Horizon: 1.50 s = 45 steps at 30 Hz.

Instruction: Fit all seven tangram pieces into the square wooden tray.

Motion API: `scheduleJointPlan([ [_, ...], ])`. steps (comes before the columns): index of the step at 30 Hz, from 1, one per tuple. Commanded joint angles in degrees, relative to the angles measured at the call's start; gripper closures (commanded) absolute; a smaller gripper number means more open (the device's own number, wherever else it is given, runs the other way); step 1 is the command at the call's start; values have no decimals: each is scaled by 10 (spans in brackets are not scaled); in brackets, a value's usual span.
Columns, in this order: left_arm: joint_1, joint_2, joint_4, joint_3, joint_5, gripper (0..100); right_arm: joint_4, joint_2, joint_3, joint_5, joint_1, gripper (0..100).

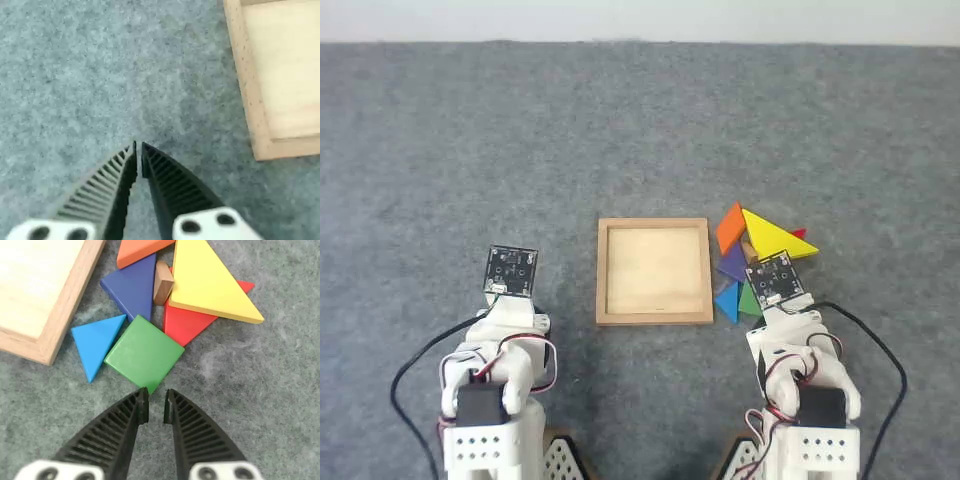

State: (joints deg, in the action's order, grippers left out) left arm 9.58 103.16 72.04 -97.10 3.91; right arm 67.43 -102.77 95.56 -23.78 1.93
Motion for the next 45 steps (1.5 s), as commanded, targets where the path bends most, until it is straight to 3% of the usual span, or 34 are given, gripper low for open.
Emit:
scheduleJointPlan([
  [1,-3,9,2,6,1,979,10,-5,10,-5,-8,932],
  [6,-3,9,2,6,1,979,45,-11,10,-31,-10,929],
  [10,-3,9,2,6,1,979,21,-11,-19,-207,-35,929],
  [11,-3,9,2,6,1,979,23,-11,-33,-220,-48,929],
  [15,-3,9,2,6,1,979,28,-5,-105,-171,-87,929],
  [23,-3,9,2,6,1,979,40,26,-188,-169,-90,929],
  [28,-3,9,2,6,1,979,27,199,-296,-168,-89,929],
  [35,-3,9,2,6,1,979,29,590,-541,-194,-73,927],
  [39,-3,9,2,6,1,979,41,759,-642,-213,-27,851],
  [45,-3,9,2,6,1,979,41,900,-738,-248,9,708],
])
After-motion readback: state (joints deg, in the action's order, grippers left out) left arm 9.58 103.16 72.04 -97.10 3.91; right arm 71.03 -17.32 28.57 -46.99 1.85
